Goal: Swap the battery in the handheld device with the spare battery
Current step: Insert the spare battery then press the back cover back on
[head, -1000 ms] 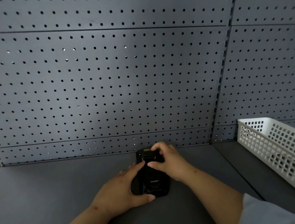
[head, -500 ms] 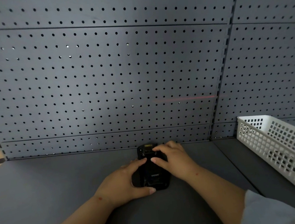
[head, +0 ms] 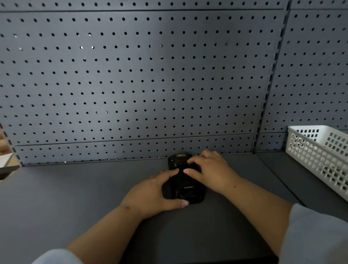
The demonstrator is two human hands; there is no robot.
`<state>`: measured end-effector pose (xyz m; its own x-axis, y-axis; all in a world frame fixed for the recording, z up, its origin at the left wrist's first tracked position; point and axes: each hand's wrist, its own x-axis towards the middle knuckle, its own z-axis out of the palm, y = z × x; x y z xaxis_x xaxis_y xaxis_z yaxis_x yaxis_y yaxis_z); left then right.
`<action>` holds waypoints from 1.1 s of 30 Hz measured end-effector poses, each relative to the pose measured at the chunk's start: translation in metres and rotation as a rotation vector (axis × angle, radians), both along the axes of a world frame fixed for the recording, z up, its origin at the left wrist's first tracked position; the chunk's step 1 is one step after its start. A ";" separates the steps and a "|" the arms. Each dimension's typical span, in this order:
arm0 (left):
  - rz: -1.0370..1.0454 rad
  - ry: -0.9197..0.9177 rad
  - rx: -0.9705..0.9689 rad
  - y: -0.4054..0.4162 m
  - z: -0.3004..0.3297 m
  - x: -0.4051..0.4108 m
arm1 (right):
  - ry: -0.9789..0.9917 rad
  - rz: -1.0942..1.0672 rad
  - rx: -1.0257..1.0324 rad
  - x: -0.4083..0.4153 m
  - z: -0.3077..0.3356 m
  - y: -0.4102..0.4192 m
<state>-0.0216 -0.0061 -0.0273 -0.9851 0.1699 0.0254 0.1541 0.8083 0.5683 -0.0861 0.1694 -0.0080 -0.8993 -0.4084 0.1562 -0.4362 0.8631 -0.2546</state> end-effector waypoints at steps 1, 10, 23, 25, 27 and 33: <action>-0.001 -0.001 0.000 0.000 0.000 0.001 | -0.011 -0.004 0.007 0.001 0.001 0.000; 0.015 0.002 -0.005 0.000 -0.001 0.000 | -0.077 -0.044 0.074 -0.001 0.012 -0.005; -0.015 -0.032 -0.005 0.000 0.002 -0.001 | -0.154 -0.068 -0.128 0.002 0.008 -0.006; -0.027 -0.056 0.000 0.001 0.004 -0.002 | -0.244 -0.049 -0.239 0.006 0.004 0.002; -0.045 -0.099 0.011 0.001 0.009 -0.007 | -0.320 -0.019 -0.306 0.007 0.003 0.010; -0.088 -0.236 -0.201 0.002 0.025 -0.029 | -0.403 0.033 -0.299 0.007 0.003 0.019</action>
